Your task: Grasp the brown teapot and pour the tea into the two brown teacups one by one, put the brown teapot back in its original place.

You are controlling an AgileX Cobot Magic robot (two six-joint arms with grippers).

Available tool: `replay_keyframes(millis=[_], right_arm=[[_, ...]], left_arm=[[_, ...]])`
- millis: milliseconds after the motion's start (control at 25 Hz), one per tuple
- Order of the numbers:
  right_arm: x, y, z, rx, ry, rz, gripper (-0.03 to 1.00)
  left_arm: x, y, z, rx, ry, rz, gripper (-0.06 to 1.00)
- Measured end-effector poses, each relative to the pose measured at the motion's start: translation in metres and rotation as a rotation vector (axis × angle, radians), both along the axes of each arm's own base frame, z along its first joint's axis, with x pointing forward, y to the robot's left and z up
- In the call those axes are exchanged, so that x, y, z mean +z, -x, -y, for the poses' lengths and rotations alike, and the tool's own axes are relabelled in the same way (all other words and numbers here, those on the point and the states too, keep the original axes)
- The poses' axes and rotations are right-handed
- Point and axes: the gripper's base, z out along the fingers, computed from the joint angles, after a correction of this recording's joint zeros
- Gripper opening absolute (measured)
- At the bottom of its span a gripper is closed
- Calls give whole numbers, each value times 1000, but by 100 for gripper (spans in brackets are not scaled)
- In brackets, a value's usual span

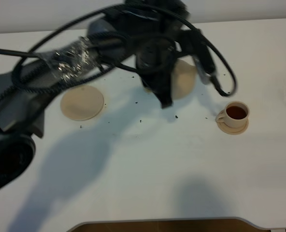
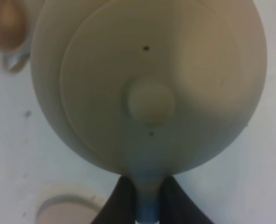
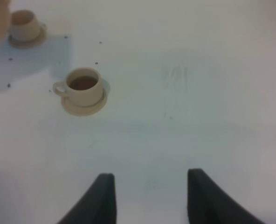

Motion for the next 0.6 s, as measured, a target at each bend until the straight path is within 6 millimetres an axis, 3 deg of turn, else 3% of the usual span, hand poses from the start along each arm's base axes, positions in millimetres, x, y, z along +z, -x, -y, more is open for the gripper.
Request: replay_keyframes(millis=[320,600], right_arm=[[0,0,0,0,0,0,38],[0,0,0,0,0,0,38]], left_arm=[[-3,-43,-57,121,-17,-2,12],[-31,-75,-82,135,-91,63,12]])
